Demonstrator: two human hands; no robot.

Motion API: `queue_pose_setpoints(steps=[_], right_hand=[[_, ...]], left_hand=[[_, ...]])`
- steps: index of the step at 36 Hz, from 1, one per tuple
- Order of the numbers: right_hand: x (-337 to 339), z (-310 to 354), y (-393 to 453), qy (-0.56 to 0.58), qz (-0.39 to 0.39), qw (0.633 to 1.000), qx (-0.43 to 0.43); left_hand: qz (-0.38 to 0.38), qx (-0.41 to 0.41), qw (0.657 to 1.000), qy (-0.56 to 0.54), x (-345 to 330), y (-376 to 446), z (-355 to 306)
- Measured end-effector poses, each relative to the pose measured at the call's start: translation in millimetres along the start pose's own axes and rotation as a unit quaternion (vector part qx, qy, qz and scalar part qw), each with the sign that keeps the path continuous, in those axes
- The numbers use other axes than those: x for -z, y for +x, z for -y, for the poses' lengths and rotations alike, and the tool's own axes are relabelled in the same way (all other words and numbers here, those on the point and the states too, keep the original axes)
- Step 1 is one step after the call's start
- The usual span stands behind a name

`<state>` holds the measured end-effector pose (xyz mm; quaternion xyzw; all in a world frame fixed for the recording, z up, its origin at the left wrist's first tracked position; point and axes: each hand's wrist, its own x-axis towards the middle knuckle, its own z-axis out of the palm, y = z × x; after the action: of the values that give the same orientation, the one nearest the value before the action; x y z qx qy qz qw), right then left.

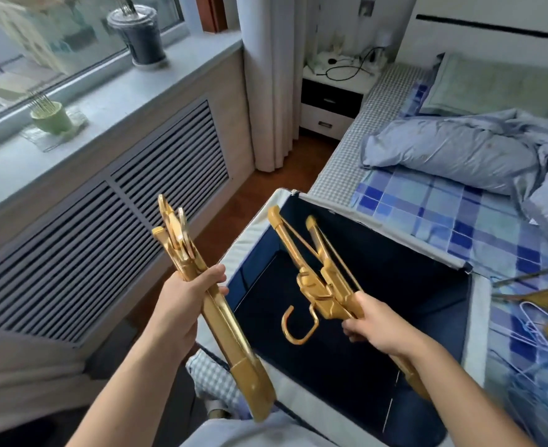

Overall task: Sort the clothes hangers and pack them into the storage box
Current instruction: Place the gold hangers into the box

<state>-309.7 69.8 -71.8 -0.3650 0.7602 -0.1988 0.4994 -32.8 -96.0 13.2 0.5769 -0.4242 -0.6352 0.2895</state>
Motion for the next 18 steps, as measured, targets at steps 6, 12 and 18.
queue_pose_setpoints(steps=[6,12,18], right_hand=[[-5,-17,-25,0.072,-0.028,0.997,0.027],[-17,-26,-25,0.058,-0.045,0.997,0.024],[-38,-28,12,-0.107,0.016,0.994,-0.022]], left_hand=[[-0.021,-0.022,0.999,0.04,-8,5,1],[-0.016,-0.001,0.999,0.031,-21,6,11],[-0.009,0.004,0.999,0.042,-20,7,14]])
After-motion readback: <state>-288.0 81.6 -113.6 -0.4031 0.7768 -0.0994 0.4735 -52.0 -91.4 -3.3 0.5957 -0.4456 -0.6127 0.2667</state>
